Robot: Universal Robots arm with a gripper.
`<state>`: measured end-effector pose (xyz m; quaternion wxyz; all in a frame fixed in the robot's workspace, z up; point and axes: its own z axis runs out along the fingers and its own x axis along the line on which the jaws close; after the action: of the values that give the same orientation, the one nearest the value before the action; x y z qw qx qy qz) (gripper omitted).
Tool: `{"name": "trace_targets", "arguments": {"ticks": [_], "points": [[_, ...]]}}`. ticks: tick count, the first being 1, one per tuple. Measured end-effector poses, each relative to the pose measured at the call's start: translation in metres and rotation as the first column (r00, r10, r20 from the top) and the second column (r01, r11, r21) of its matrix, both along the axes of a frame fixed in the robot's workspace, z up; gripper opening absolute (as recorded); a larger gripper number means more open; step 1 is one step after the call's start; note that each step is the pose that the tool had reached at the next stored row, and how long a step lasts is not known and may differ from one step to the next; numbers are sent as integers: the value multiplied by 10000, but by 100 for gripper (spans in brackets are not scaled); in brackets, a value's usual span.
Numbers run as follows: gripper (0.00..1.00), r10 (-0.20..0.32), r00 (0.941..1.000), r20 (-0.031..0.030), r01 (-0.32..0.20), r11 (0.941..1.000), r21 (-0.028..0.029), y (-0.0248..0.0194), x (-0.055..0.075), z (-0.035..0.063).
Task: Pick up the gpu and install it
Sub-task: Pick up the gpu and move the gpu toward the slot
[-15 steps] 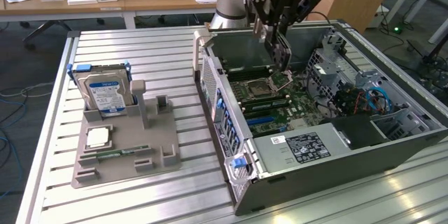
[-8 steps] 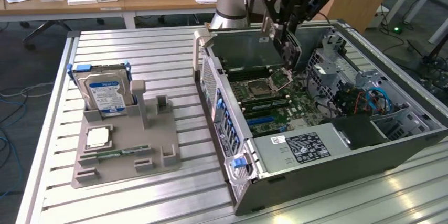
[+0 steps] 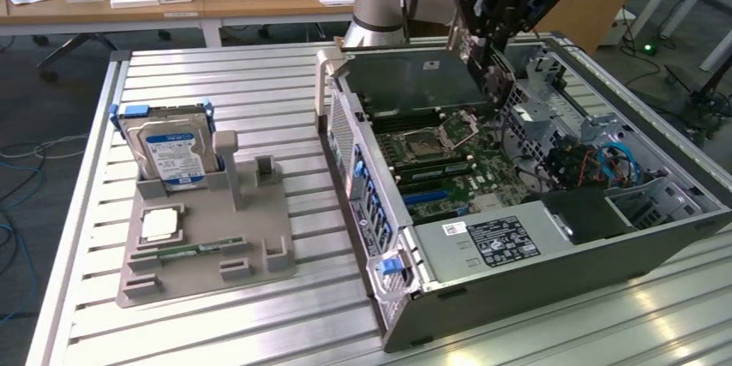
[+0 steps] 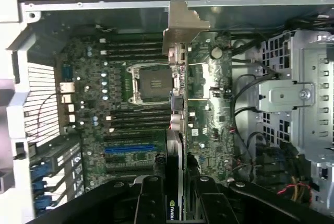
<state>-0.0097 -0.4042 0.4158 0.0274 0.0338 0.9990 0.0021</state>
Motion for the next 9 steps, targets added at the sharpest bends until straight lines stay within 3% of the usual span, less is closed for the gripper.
{"name": "trace_targets", "arguments": {"ticks": [9], "points": [[26, 0, 10000, 0, 0, 10000, -1, 19, 366, 1]]}}
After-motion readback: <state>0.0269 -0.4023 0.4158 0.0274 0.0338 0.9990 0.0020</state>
